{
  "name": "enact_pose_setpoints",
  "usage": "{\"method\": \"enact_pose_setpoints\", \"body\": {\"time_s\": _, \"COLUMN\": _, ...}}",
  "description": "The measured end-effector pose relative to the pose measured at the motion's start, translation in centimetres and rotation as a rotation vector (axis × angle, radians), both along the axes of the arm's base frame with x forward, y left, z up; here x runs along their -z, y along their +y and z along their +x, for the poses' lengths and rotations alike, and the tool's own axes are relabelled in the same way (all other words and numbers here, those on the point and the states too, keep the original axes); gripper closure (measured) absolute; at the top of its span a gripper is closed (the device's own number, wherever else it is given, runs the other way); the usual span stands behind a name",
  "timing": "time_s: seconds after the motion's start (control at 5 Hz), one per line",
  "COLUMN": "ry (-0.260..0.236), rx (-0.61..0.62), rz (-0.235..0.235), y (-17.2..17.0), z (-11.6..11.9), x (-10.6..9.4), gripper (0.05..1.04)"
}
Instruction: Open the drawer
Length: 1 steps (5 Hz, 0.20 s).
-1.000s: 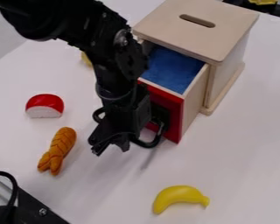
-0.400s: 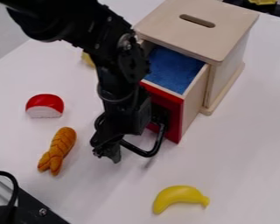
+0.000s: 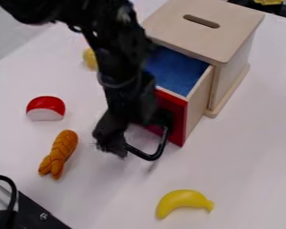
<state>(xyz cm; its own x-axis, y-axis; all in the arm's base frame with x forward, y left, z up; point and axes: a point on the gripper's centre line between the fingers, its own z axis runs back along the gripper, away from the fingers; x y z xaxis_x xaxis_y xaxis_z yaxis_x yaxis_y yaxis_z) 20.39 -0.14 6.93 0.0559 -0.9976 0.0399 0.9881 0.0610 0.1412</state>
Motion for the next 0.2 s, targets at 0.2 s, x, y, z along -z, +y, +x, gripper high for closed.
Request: {"method": "enact_pose_setpoints", "body": {"time_s": 0.2, "ry": -0.025, "rx": -0.021, "rz": -0.034, "y": 0.27, "z": -0.38, "x": -1.84, "gripper": 0.084}}
